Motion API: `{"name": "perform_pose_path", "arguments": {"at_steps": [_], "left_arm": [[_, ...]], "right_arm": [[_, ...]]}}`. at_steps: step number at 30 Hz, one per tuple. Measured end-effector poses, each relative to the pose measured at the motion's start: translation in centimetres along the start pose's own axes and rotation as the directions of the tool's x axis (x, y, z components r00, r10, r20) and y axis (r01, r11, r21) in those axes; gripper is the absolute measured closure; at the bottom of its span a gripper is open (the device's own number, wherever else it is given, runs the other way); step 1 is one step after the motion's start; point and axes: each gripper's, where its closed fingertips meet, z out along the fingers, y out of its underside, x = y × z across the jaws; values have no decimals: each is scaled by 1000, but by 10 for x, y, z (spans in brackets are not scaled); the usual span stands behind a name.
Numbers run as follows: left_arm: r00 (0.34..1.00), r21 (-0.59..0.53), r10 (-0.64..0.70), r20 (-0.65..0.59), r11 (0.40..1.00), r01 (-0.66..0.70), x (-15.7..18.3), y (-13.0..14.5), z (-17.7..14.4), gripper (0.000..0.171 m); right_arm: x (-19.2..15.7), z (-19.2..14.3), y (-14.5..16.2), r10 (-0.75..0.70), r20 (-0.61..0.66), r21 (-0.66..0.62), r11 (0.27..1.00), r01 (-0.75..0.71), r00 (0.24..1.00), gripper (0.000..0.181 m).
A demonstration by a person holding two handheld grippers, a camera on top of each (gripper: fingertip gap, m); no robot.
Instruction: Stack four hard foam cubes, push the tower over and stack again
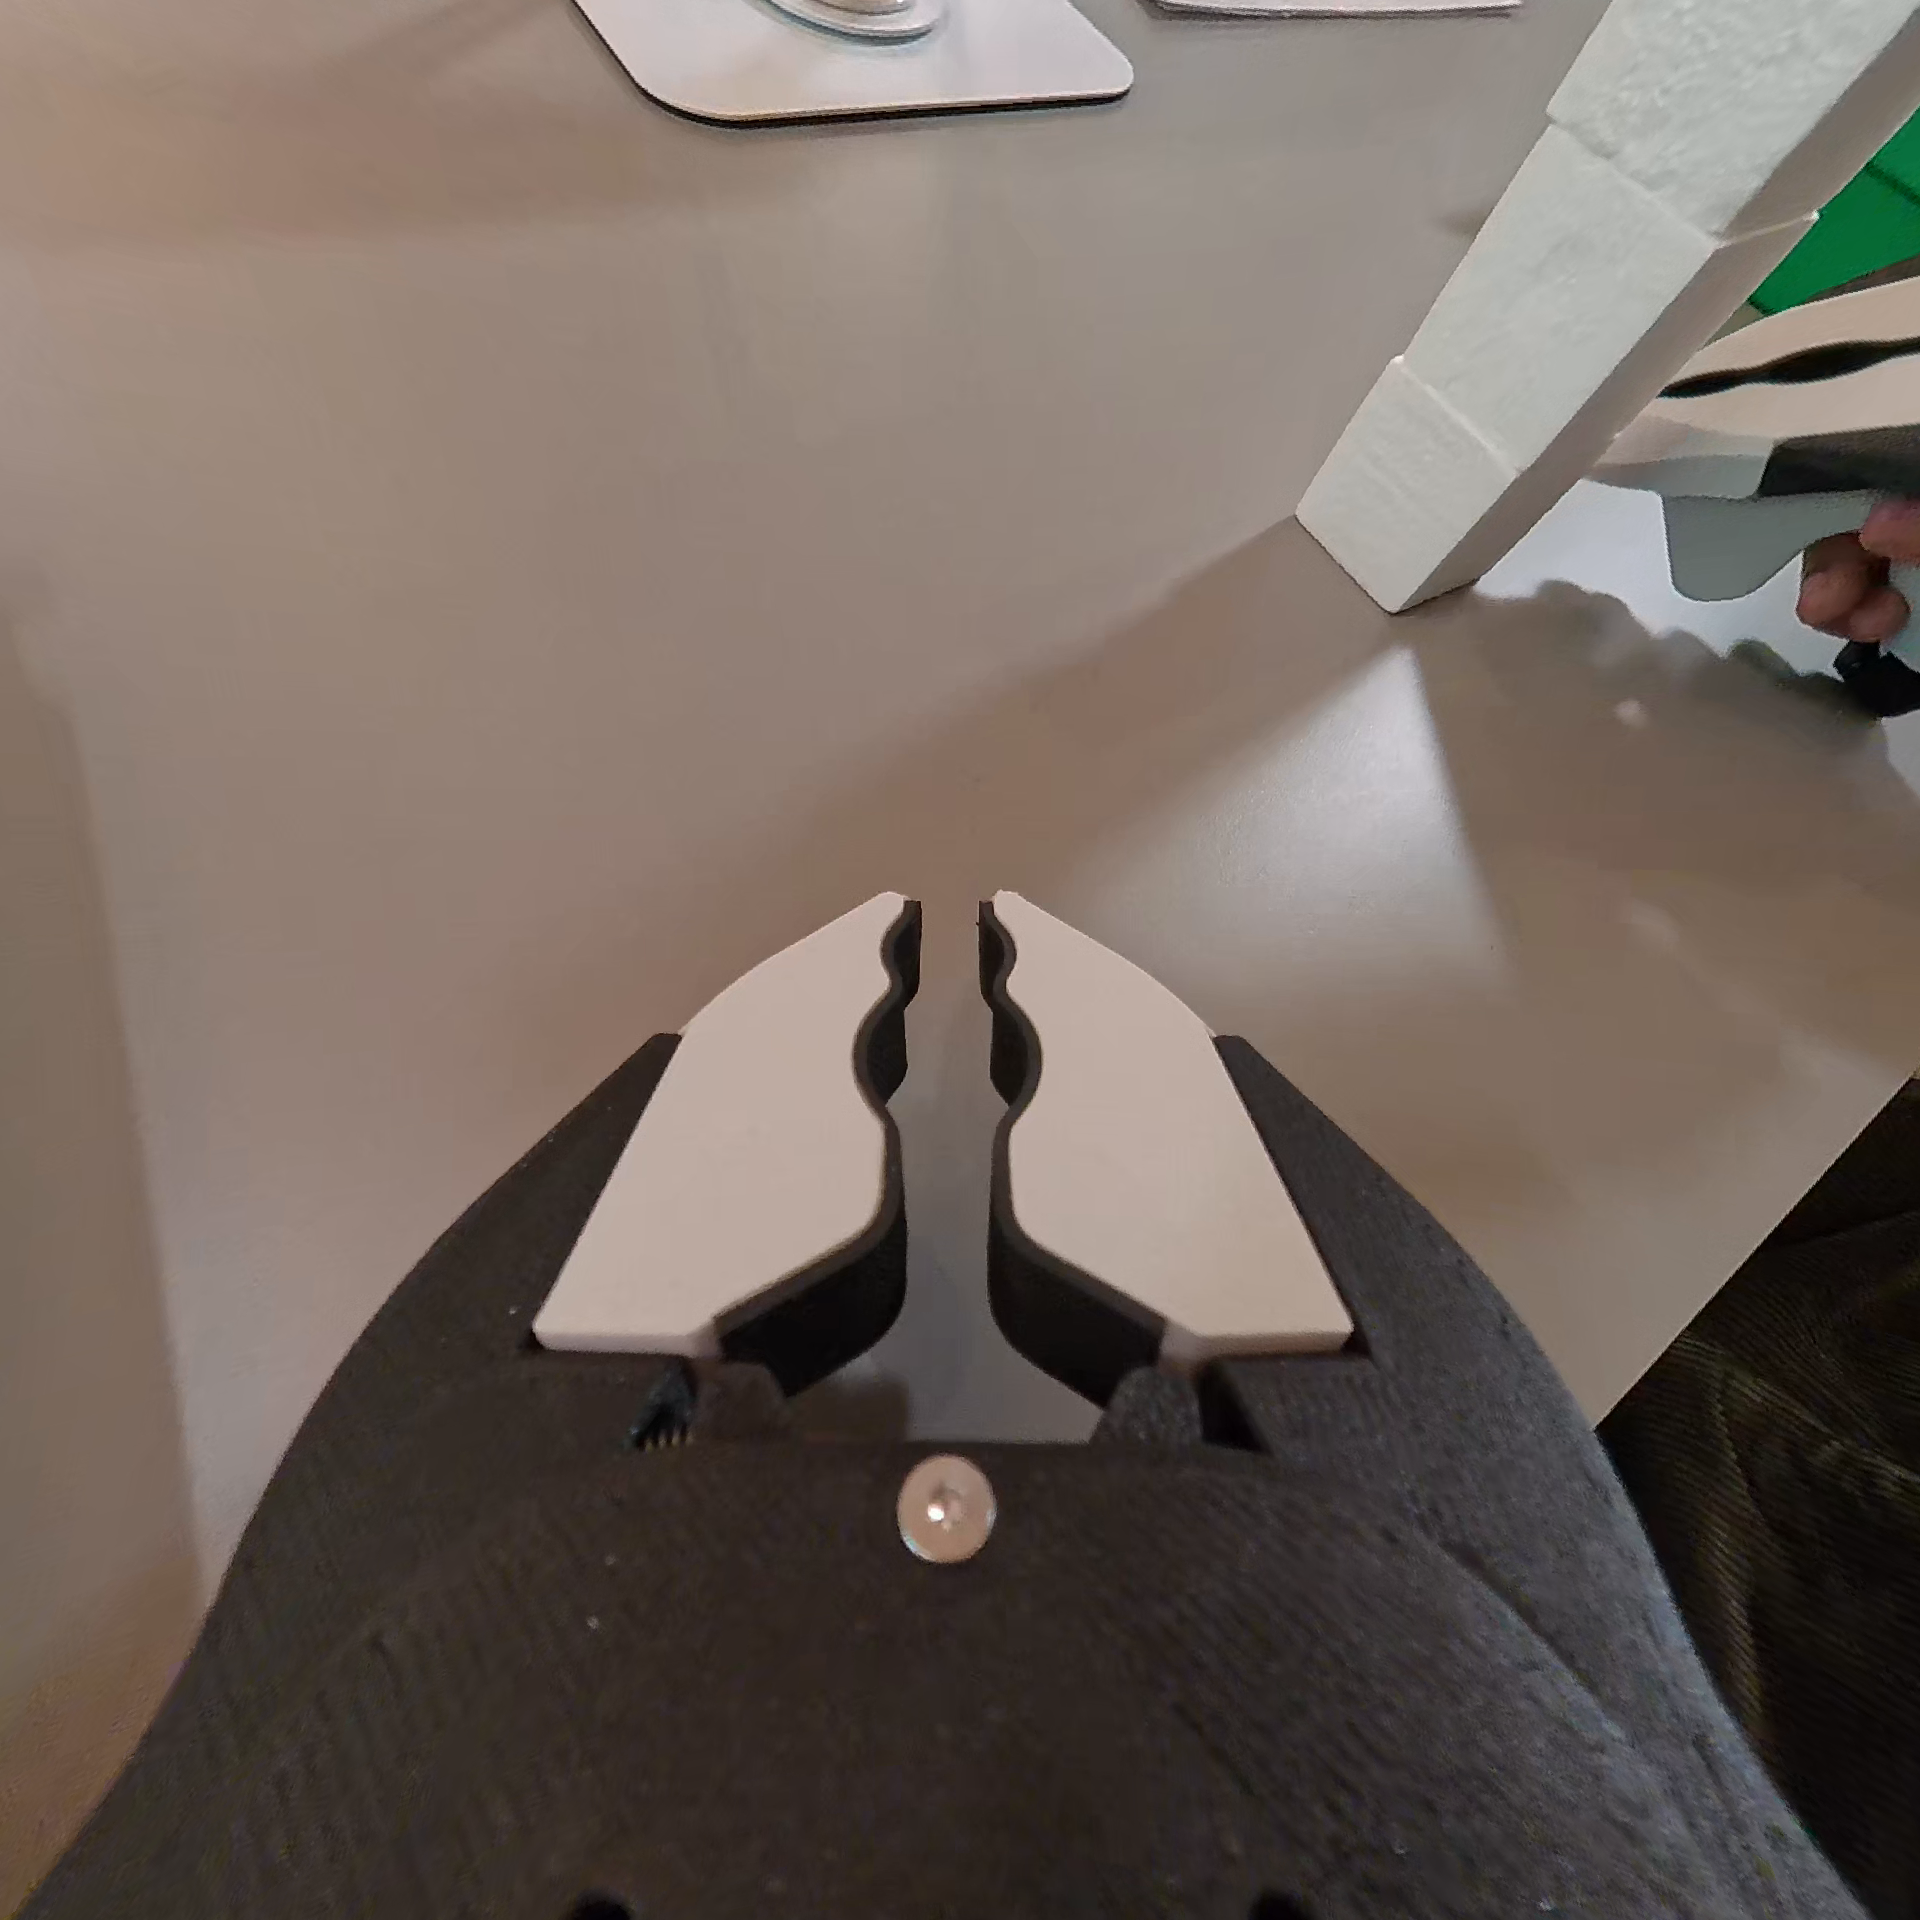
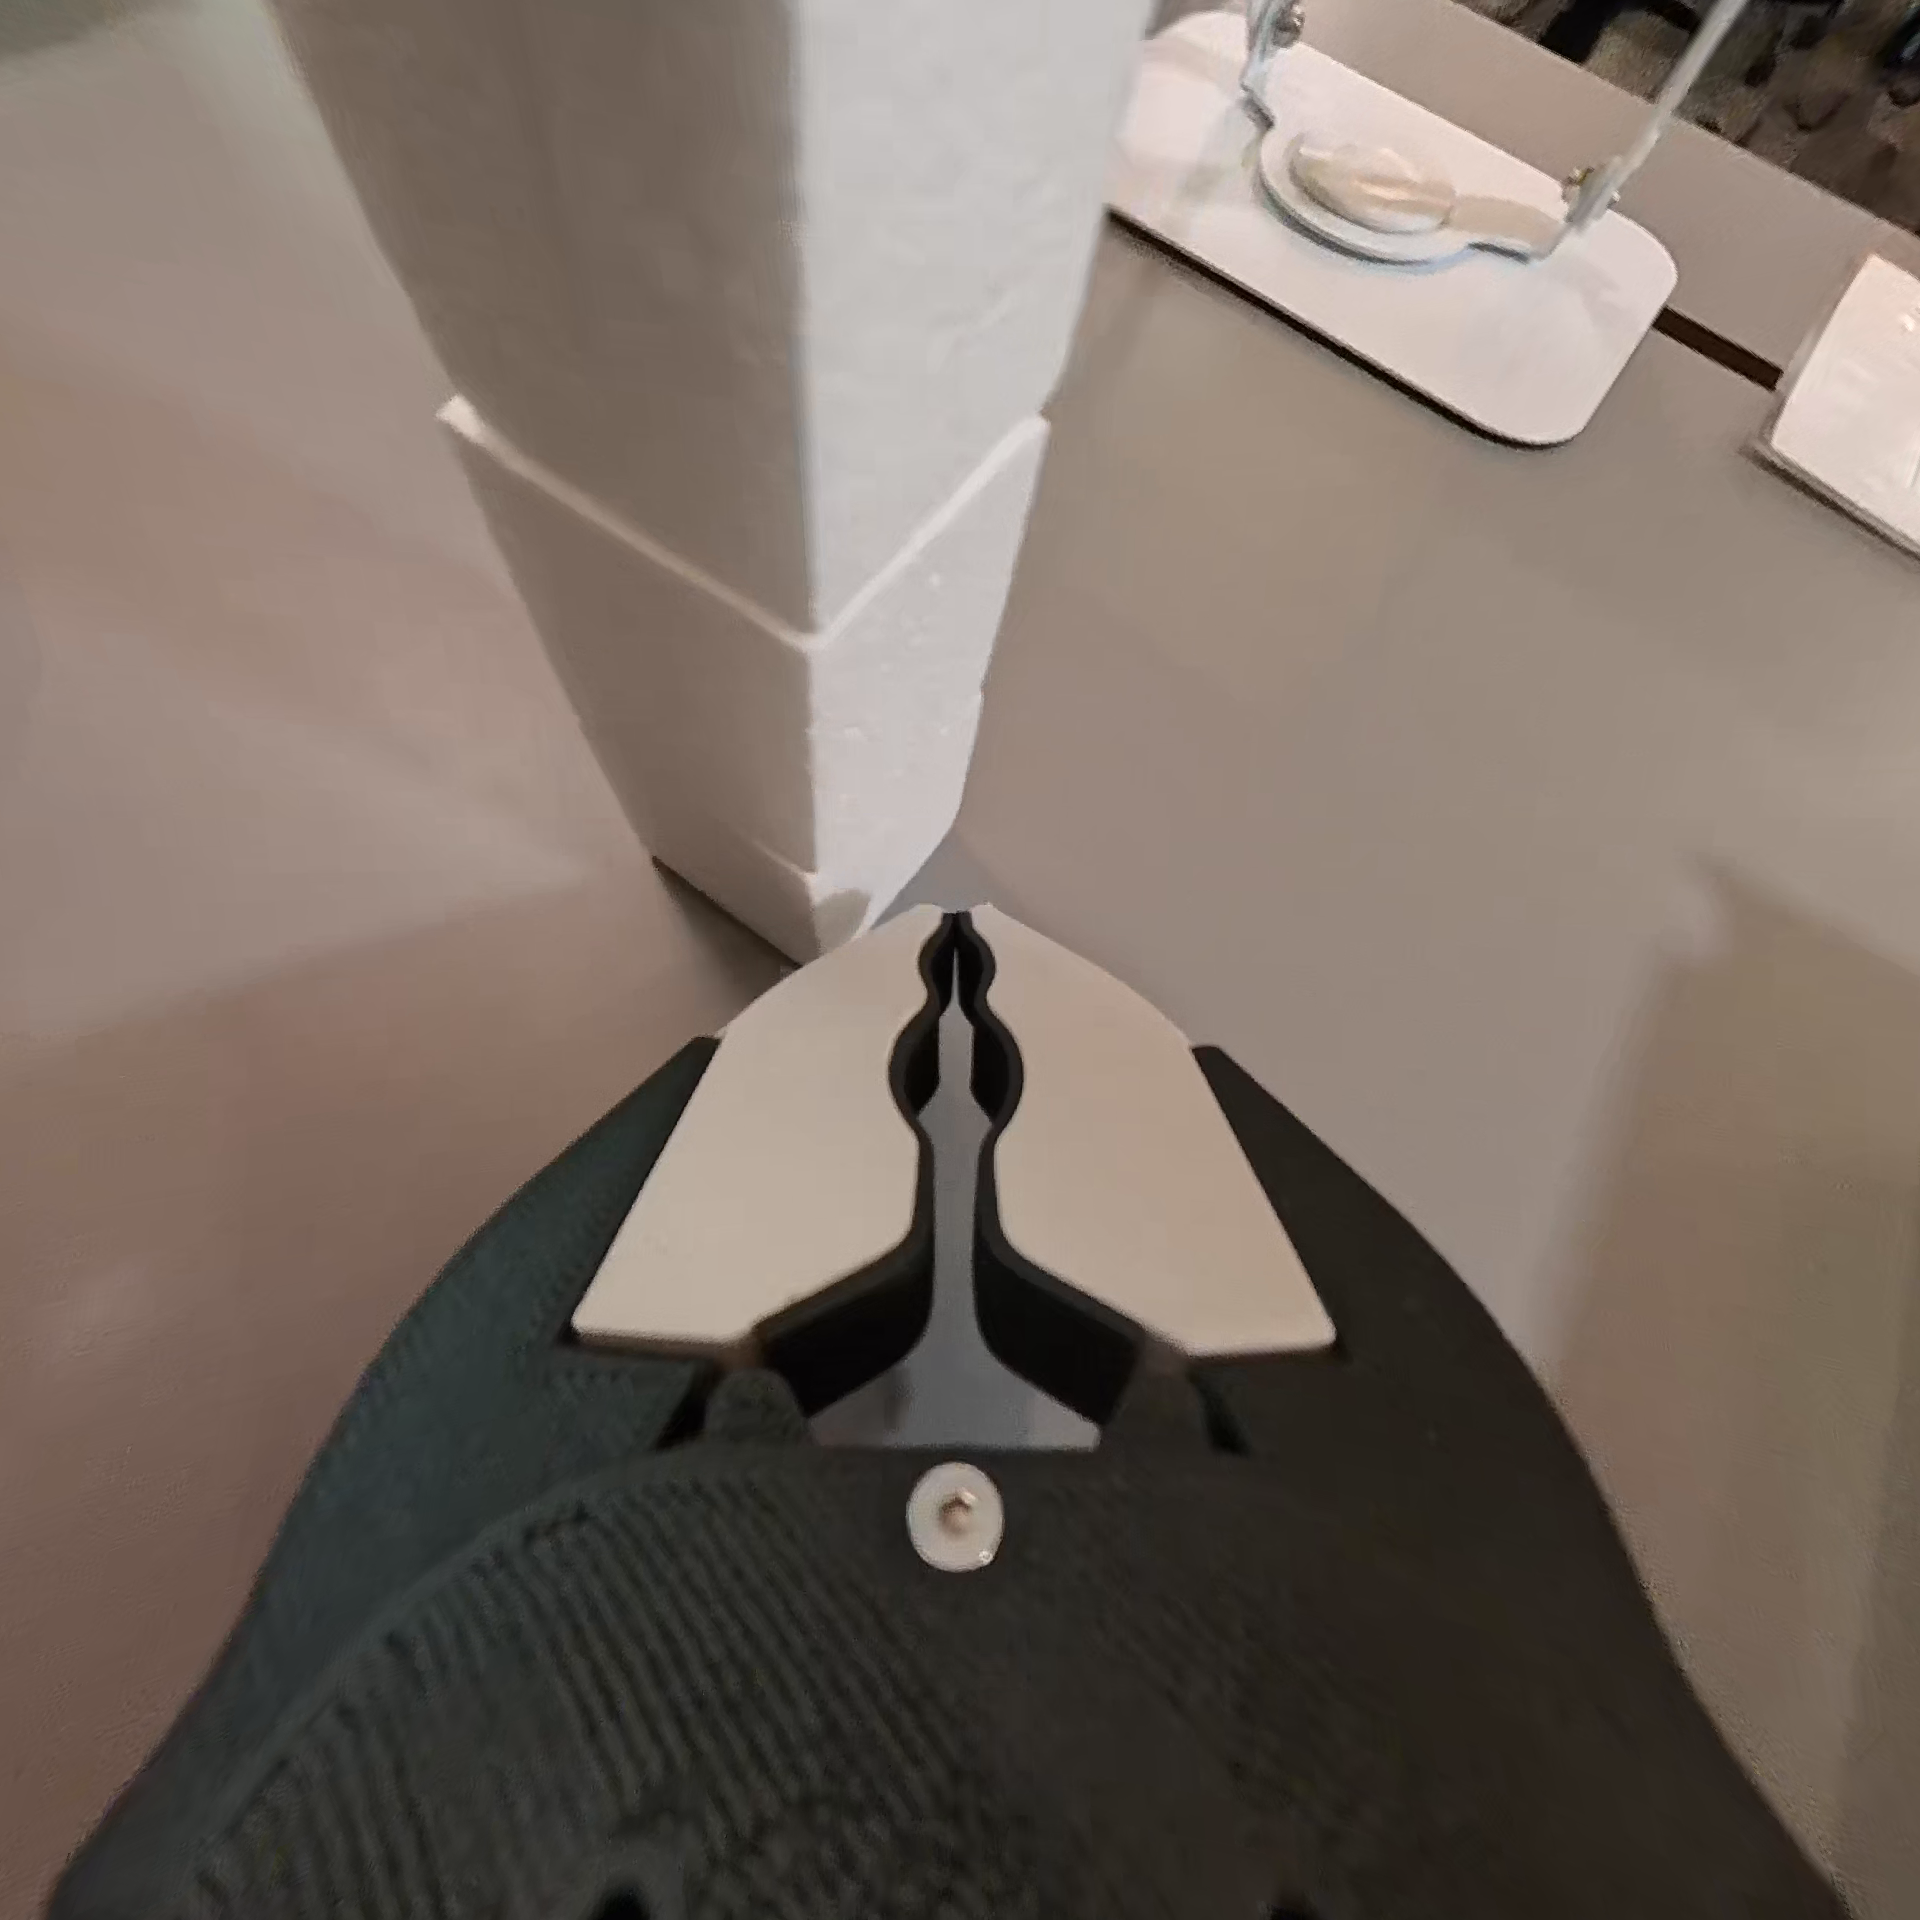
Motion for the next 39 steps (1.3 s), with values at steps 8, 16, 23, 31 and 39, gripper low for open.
{"name": "perform_pose_path", "arguments": {"at_steps": [8,16,23,31,39], "left_arm": [[1000,-2,-2,1,1000,2,0,0,0,160],[1000,-4,-10,-3,1000,10,-1,0,1,160],[1000,8,-12,4,1000,12,-2,-1,0,160],[995,58,-76,60,996,72,-14,-7,-4,157],[993,79,-104,52,992,100,-15,-9,-4,157]], "right_arm": [[45,-6,-3,290,-81,-65,953,-296,954,164],[59,4,-13,419,-255,-232,849,-475,872,181],[4,12,-89,313,-36,-97,944,-315,949,181],[77,-14,-42,435,29,80,896,-436,900,172],[57,-27,-65,541,477,158,722,-673,693,141]]}}
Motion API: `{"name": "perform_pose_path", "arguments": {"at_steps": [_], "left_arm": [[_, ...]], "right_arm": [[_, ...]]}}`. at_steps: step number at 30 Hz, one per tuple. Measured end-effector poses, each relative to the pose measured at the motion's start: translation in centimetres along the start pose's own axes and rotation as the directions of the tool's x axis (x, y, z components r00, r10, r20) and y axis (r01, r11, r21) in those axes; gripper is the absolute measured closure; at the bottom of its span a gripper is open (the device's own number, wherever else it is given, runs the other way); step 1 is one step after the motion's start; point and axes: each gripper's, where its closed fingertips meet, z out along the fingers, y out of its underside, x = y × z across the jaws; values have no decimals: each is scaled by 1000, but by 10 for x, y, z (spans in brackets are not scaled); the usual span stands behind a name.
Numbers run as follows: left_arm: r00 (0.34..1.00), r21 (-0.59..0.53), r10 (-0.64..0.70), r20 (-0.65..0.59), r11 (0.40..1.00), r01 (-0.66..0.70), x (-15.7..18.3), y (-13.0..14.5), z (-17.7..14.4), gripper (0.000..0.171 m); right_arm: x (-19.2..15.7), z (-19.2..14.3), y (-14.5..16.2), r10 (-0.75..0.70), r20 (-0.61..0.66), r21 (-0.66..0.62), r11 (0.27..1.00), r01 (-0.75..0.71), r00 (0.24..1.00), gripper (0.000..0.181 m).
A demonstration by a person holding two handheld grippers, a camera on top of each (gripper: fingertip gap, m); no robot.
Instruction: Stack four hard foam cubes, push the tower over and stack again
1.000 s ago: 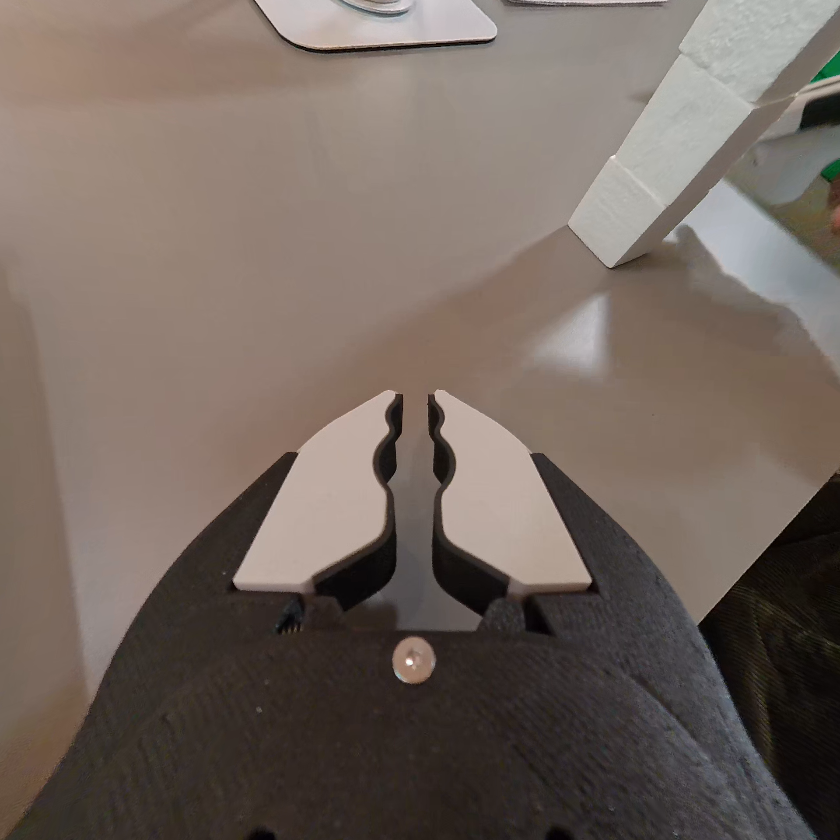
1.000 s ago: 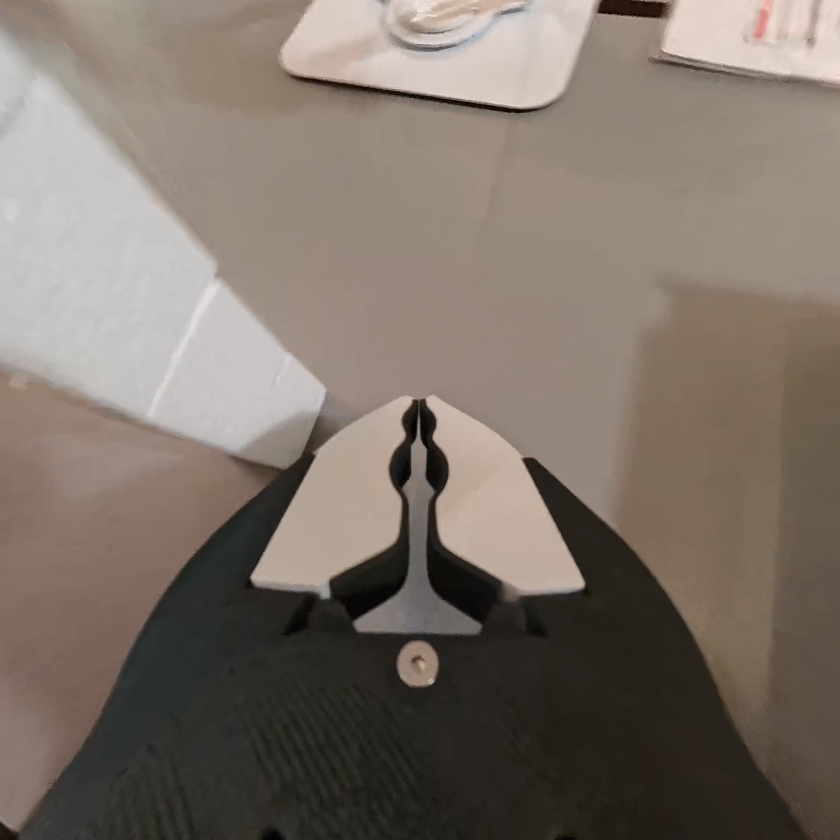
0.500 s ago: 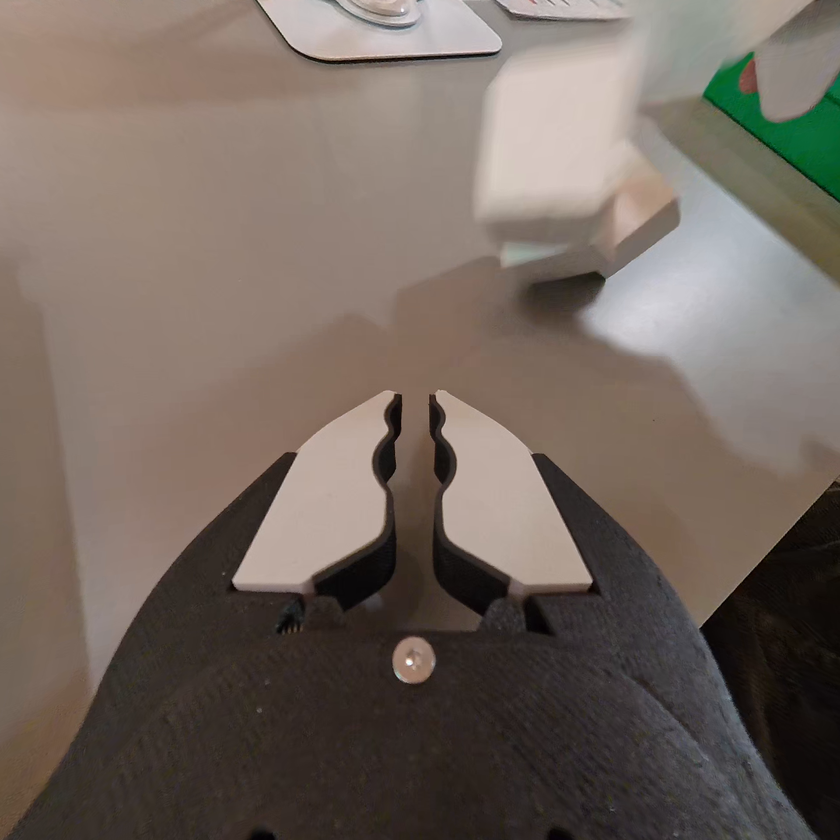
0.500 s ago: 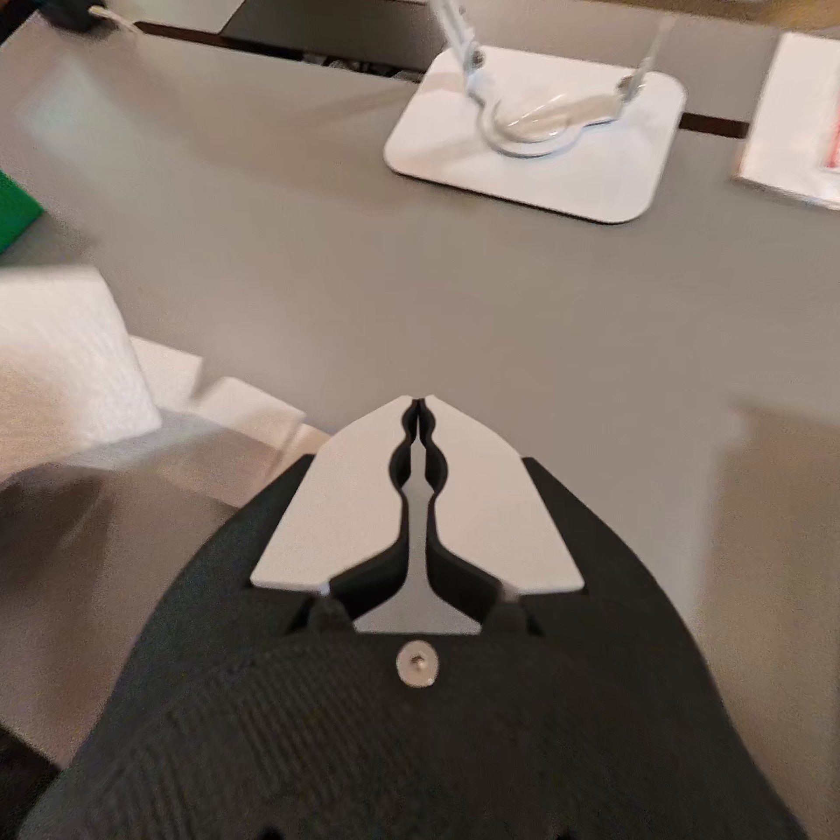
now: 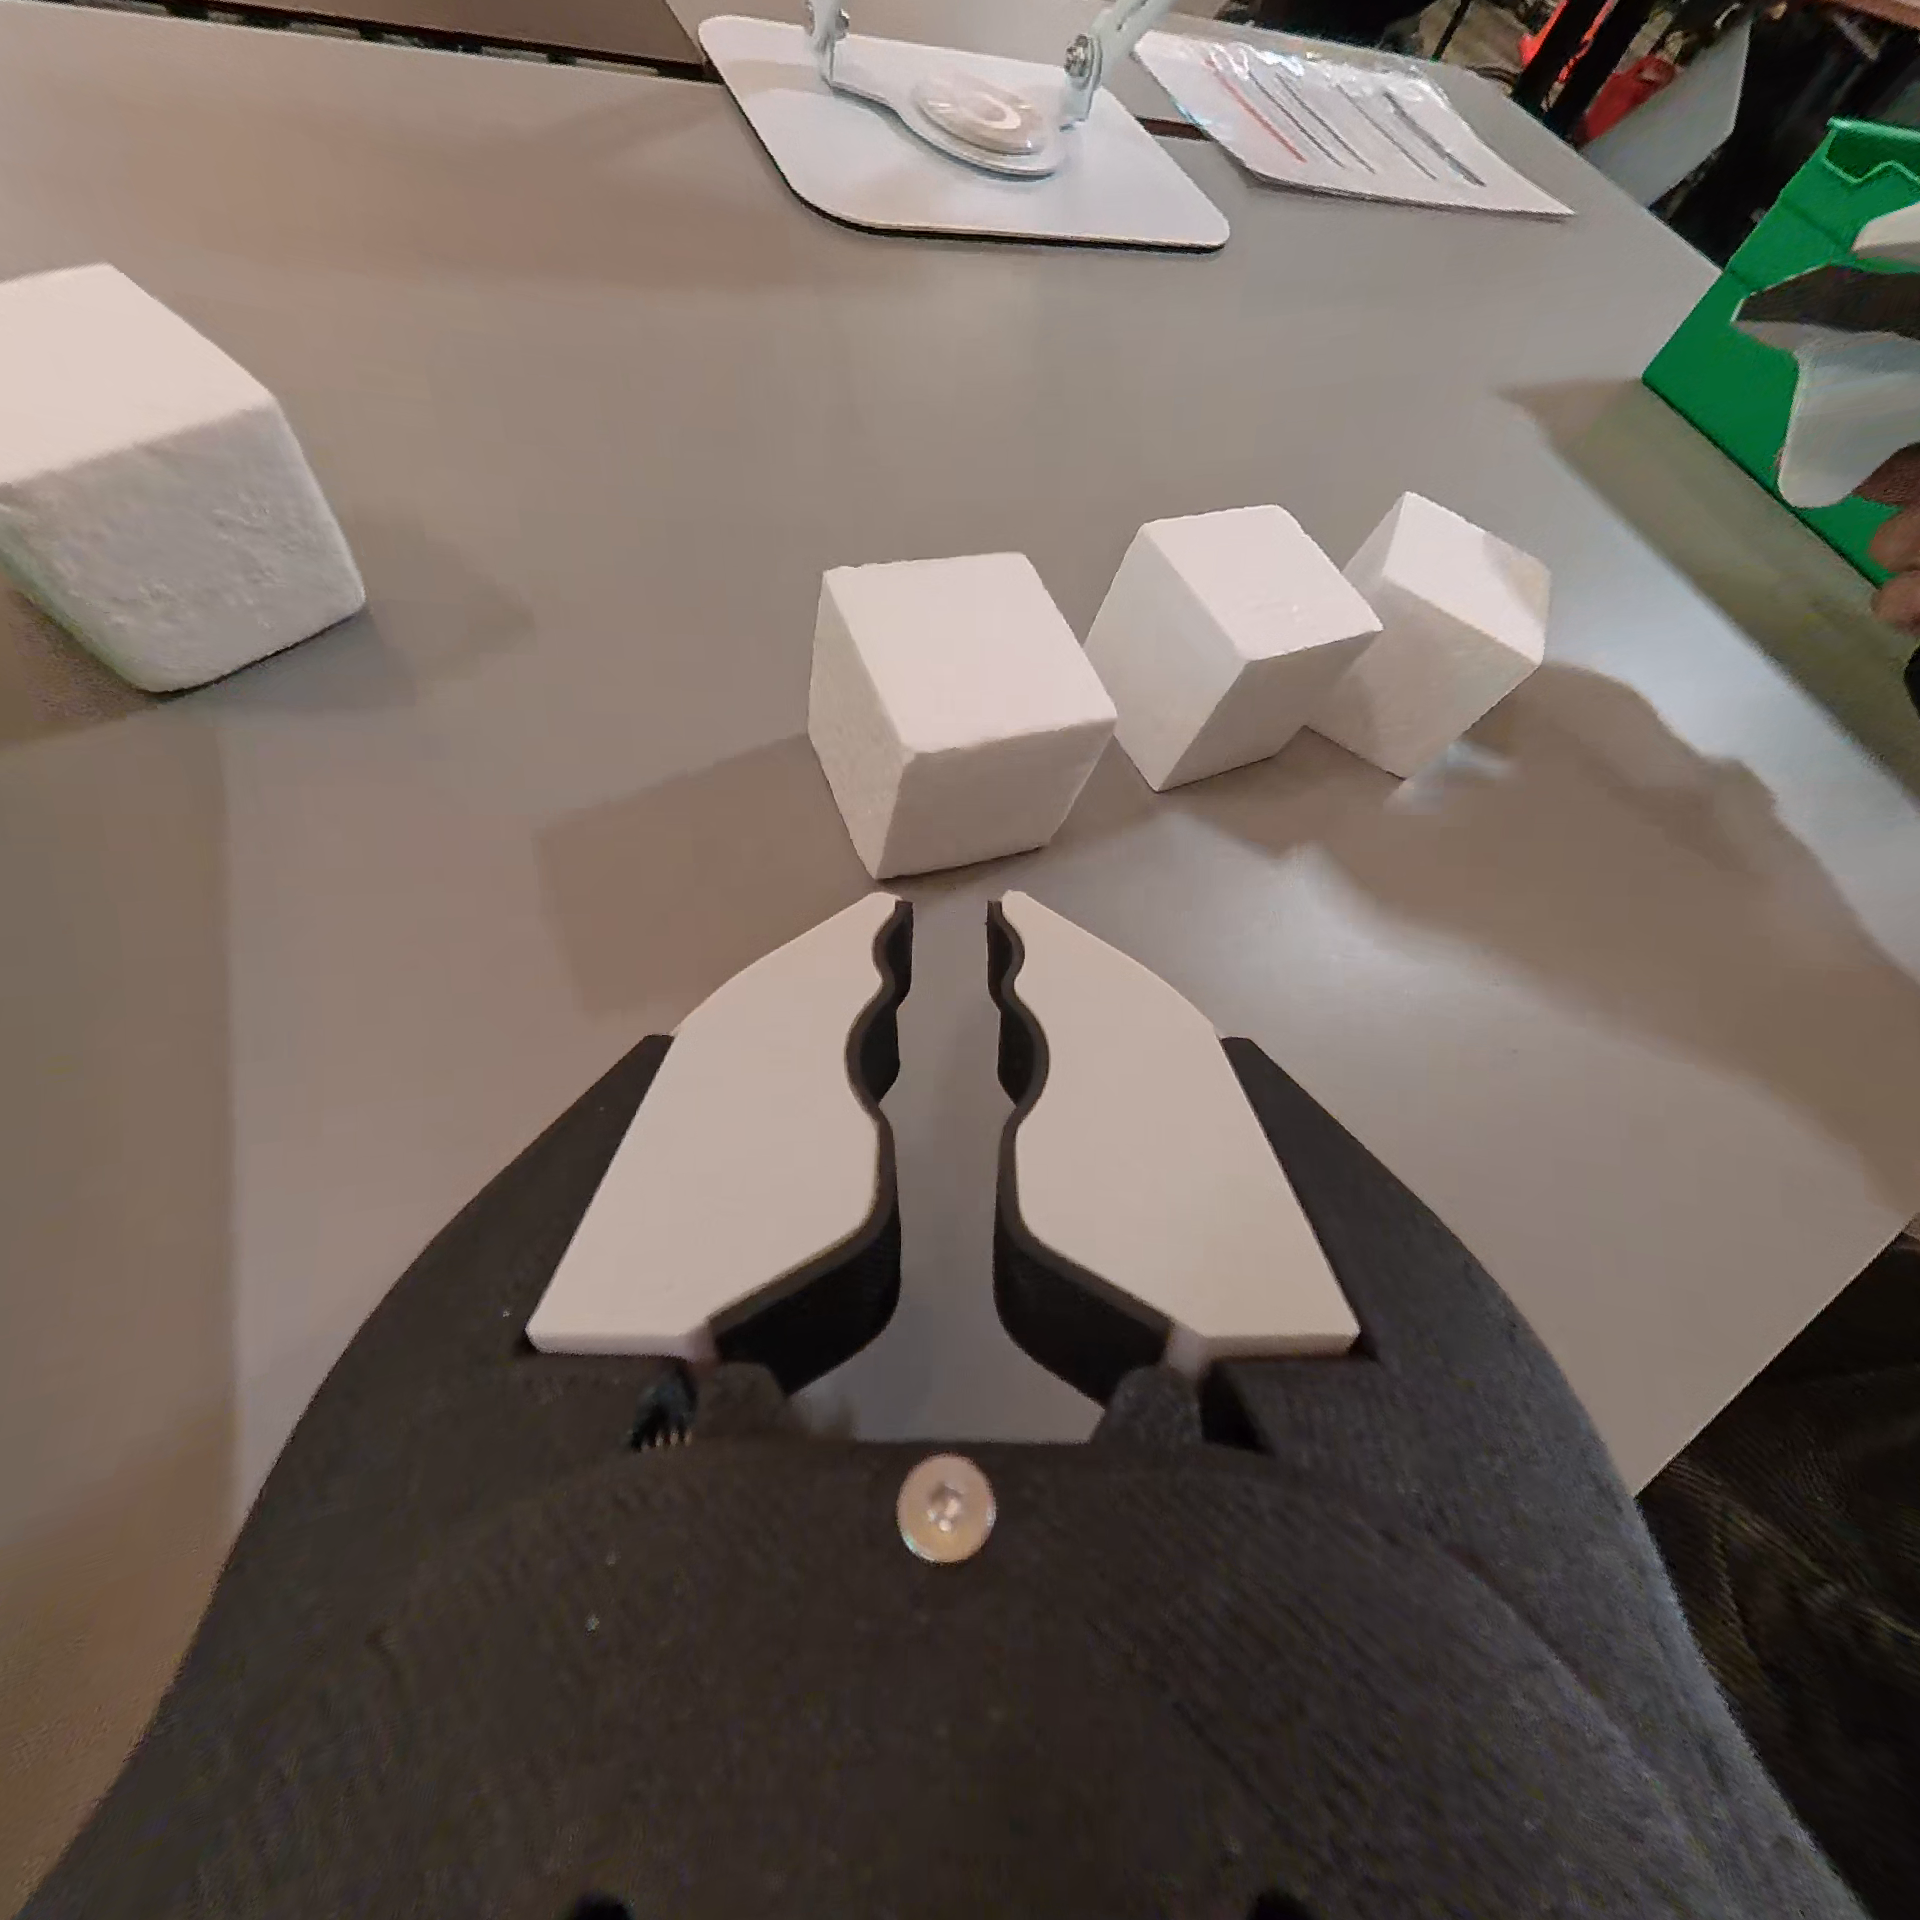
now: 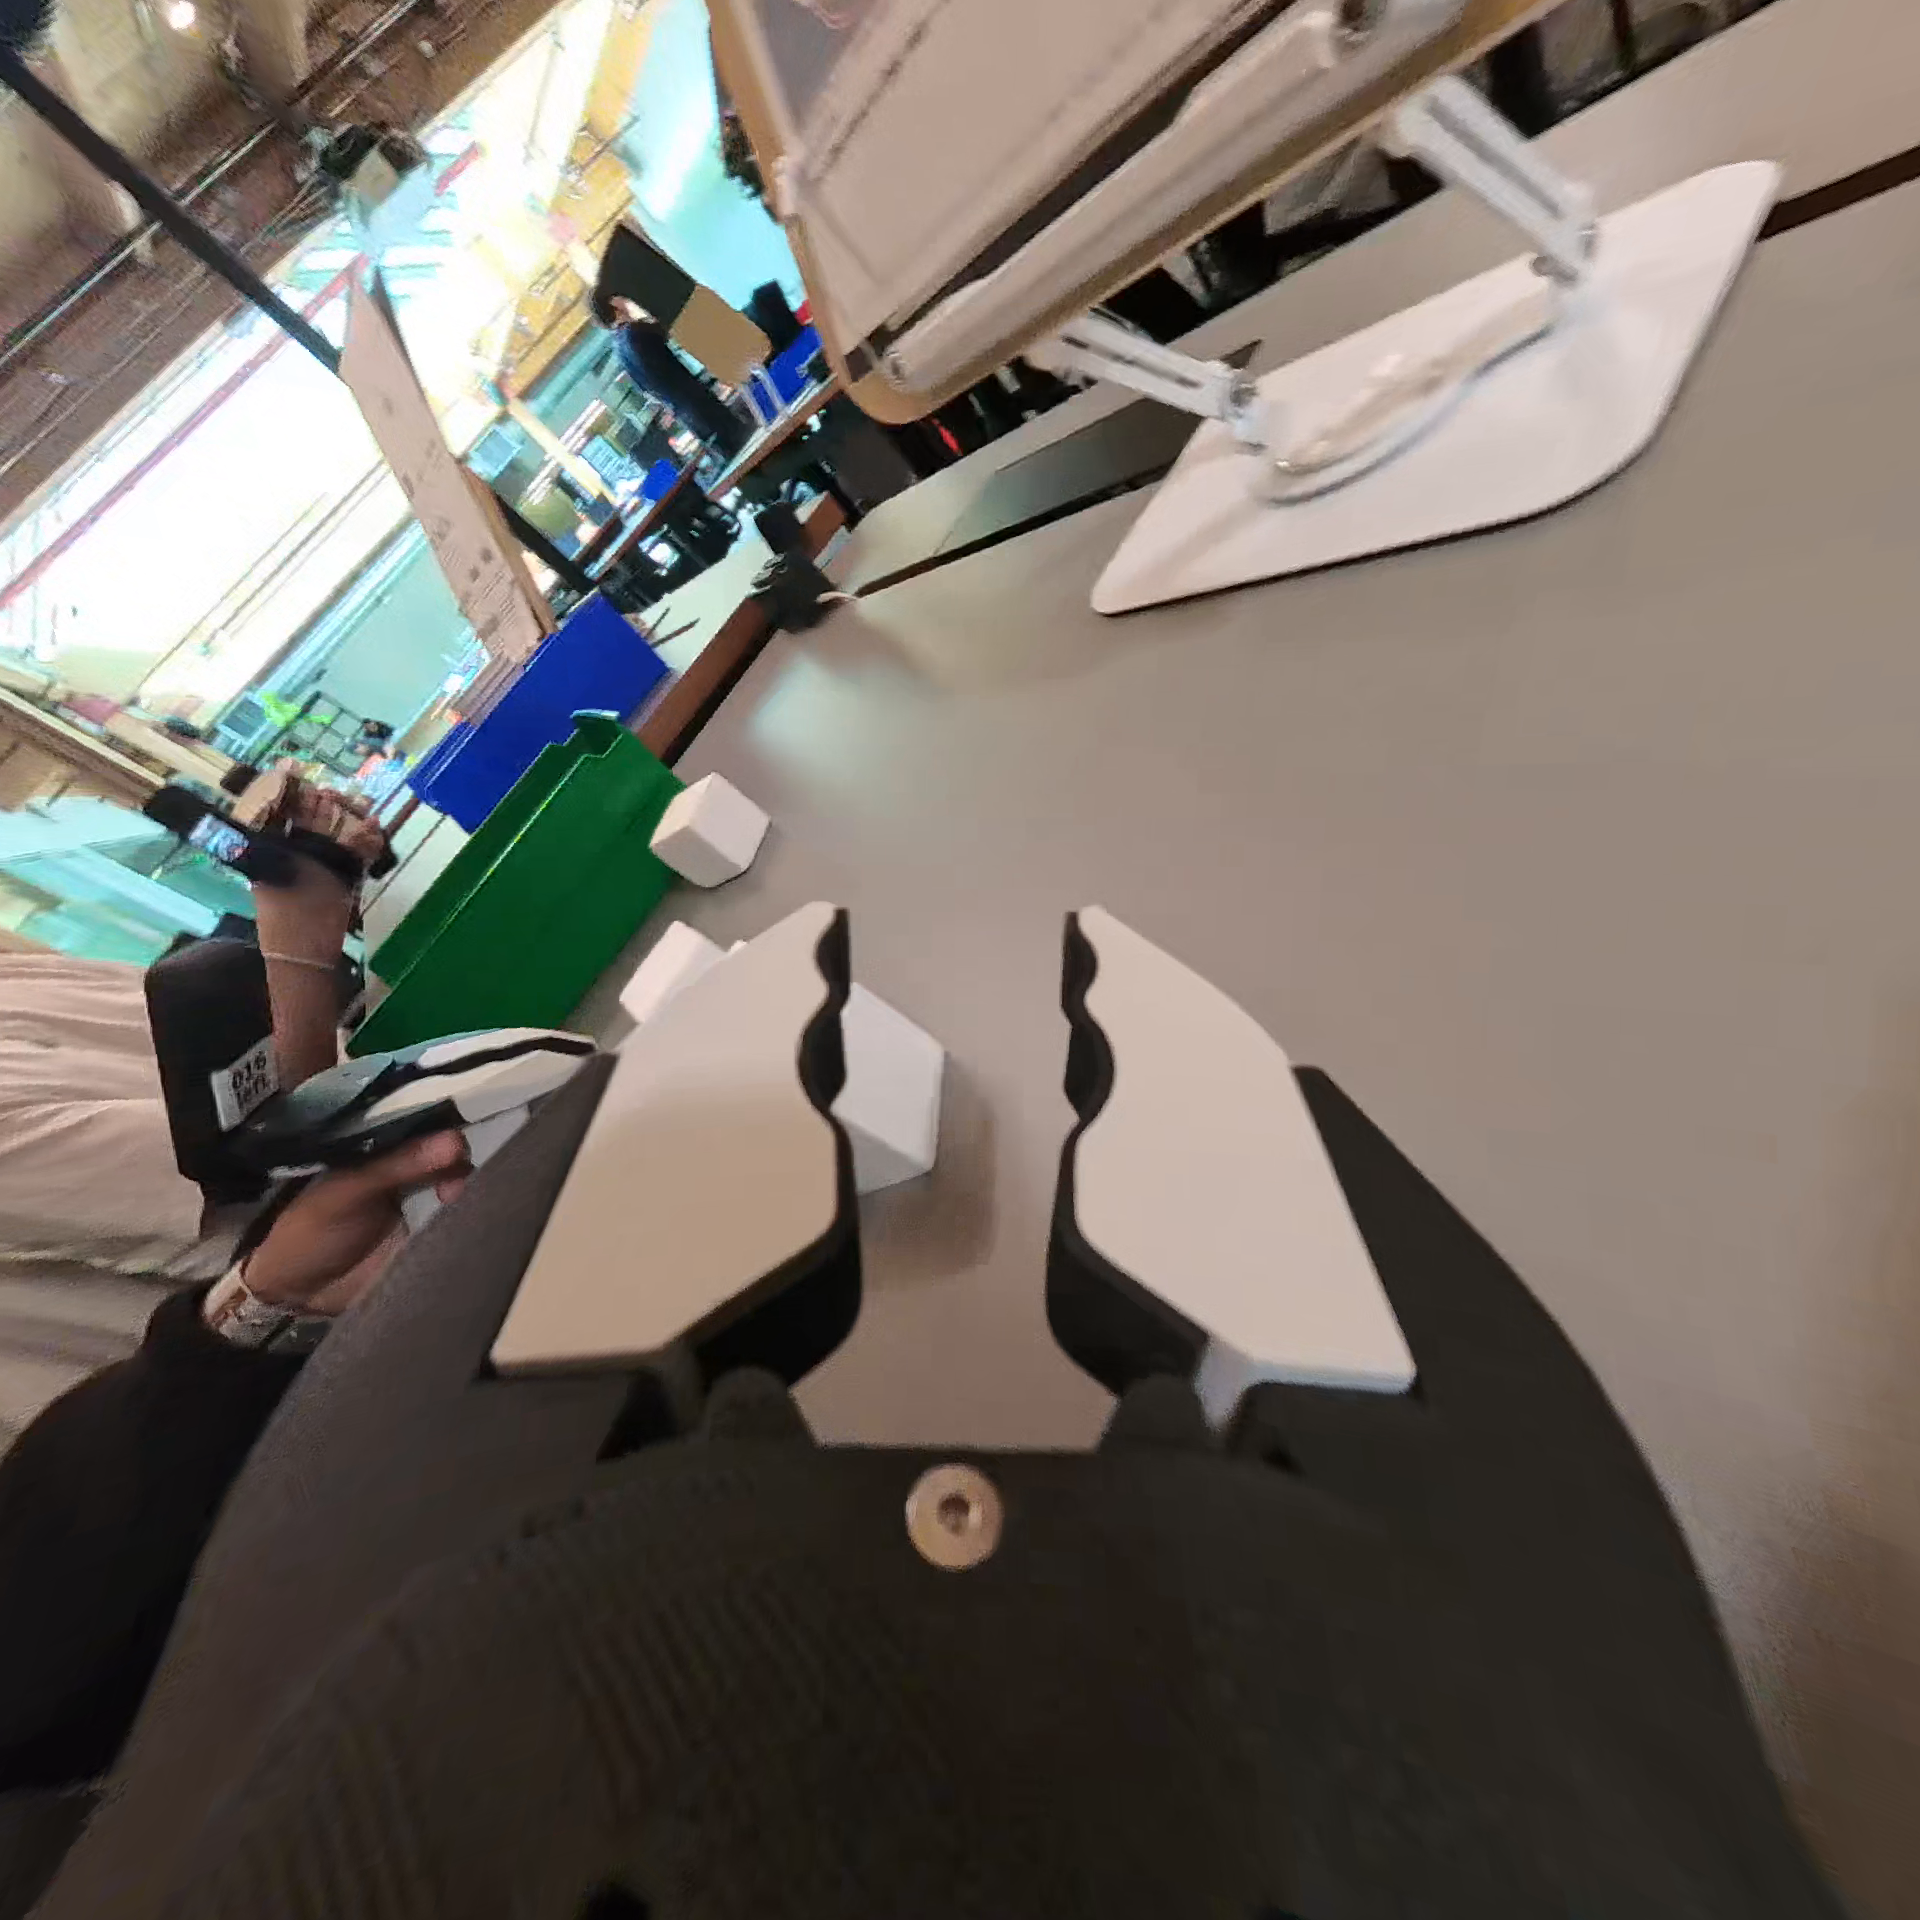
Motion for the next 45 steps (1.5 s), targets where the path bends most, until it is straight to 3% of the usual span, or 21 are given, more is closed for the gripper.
{"name": "perform_pose_path", "arguments": {"at_steps": [4,8,14,17,21,23,26,29,32,36,39,45], "left_arm": [[1000,16,-2,5,1000,2,-1,-2,-1,157],[1000,12,-6,-1,1000,6,0,-2,-1,157],[1000,16,-9,-6,1000,10,0,-2,-1,156],[1000,12,-17,-15,1000,17,1,-1,-1,156],[999,6,-20,-24,1000,20,1,0,0,156],[999,1,-21,-28,1000,21,1,0,0,156],[999,-3,-21,-31,1000,21,2,0,0,156],[999,-5,-19,-36,1000,19,2,1,1,156],[999,-15,-22,-47,1000,21,4,2,2,156],[998,-22,-28,-64,999,26,8,2,4,156],[998,-18,-23,-62,1000,21,8,2,3,156],[995,-9,-62,-76,998,61,7,2,1,156]], "right_arm": [[-16,15,18,-235,-10,-76,969,233,972,126],[-34,32,47,-498,-16,-179,854,488,867,120],[-62,51,74,-468,-129,-174,878,445,874,102],[-65,59,99,-543,-162,-263,828,495,824,101],[-46,62,116,-625,-215,-388,760,521,751,117],[-43,61,113,-619,-201,-388,762,518,759,129],[-38,54,98,-586,-183,-352,789,504,789,129],[-41,46,77,-548,-96,-282,816,505,831,129],[-45,37,65,-548,76,-240,801,549,833,130],[-25,29,69,-569,243,-337,710,618,786,130],[-26,25,75,-553,347,-327,685,650,757,130],[-30,30,95,-573,452,-355,587,727,684,130]]}}
